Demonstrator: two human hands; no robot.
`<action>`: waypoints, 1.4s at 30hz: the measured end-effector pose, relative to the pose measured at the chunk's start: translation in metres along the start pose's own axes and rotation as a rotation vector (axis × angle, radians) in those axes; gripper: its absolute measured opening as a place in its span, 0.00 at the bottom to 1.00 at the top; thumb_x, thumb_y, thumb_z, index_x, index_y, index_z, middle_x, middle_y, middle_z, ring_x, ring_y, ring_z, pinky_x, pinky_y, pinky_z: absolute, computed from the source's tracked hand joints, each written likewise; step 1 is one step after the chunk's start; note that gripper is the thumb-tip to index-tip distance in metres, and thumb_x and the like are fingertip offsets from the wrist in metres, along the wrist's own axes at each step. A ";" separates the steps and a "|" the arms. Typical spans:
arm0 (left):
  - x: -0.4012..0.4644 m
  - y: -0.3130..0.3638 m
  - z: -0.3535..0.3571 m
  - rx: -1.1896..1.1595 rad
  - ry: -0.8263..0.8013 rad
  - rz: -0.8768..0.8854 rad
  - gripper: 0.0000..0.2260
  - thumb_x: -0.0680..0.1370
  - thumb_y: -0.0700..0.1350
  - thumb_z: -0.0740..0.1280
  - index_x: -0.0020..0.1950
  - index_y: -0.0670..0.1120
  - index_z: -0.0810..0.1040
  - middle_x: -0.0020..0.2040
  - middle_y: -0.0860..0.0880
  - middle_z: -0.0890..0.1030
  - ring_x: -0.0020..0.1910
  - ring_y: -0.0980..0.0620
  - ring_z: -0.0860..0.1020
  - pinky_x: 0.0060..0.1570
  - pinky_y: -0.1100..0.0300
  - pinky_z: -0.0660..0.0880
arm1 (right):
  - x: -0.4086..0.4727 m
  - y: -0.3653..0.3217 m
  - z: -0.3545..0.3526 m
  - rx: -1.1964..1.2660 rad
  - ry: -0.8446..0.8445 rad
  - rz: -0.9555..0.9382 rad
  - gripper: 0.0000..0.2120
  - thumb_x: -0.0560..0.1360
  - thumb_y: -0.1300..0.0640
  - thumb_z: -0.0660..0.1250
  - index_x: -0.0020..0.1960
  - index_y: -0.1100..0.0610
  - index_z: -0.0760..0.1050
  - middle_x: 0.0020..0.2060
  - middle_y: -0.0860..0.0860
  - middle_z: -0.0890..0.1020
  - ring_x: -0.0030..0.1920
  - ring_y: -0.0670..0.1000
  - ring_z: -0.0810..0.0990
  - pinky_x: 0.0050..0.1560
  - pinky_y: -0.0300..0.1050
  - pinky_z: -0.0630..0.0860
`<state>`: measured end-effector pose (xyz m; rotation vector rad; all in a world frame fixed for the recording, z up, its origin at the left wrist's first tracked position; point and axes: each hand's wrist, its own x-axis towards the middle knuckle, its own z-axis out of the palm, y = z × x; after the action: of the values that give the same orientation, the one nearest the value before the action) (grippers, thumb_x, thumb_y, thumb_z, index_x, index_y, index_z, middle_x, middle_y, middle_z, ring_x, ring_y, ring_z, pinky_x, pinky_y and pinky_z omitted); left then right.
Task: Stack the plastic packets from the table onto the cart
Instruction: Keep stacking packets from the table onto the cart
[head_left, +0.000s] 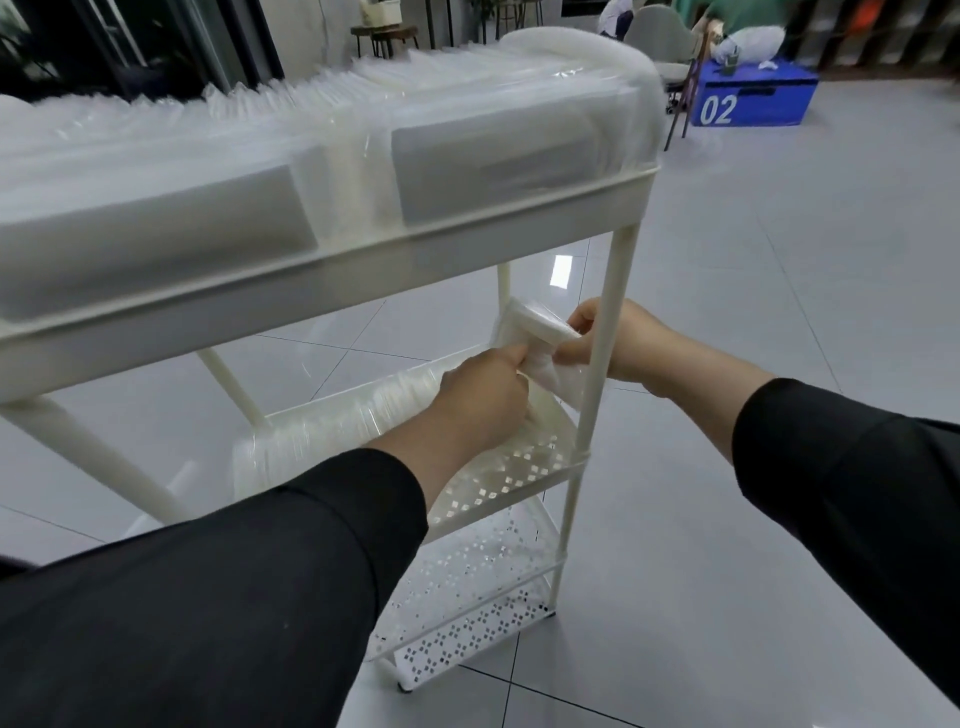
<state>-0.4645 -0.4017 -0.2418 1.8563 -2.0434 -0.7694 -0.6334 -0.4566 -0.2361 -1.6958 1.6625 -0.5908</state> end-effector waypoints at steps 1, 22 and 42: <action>0.001 -0.001 0.001 0.012 -0.005 0.001 0.19 0.81 0.40 0.55 0.68 0.55 0.75 0.54 0.47 0.82 0.54 0.43 0.79 0.60 0.45 0.75 | -0.001 0.001 0.001 -0.015 -0.010 -0.003 0.15 0.71 0.57 0.74 0.52 0.66 0.78 0.40 0.55 0.76 0.39 0.53 0.75 0.39 0.47 0.71; 0.007 -0.013 0.002 -0.157 0.025 -0.078 0.25 0.86 0.55 0.53 0.83 0.60 0.50 0.68 0.49 0.77 0.69 0.43 0.73 0.65 0.58 0.70 | 0.012 0.019 0.016 0.175 -0.243 -0.063 0.20 0.78 0.39 0.67 0.53 0.57 0.81 0.48 0.54 0.87 0.51 0.56 0.86 0.58 0.57 0.82; 0.012 -0.026 0.012 0.059 0.103 -0.055 0.26 0.85 0.60 0.53 0.82 0.56 0.56 0.66 0.46 0.79 0.70 0.43 0.72 0.72 0.48 0.65 | 0.016 0.029 0.024 0.463 -0.416 -0.058 0.13 0.82 0.54 0.66 0.63 0.58 0.81 0.56 0.51 0.85 0.58 0.51 0.84 0.62 0.49 0.80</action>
<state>-0.4504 -0.4124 -0.2678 1.9488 -1.9788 -0.6196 -0.6343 -0.4670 -0.2753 -1.4103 1.0866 -0.5525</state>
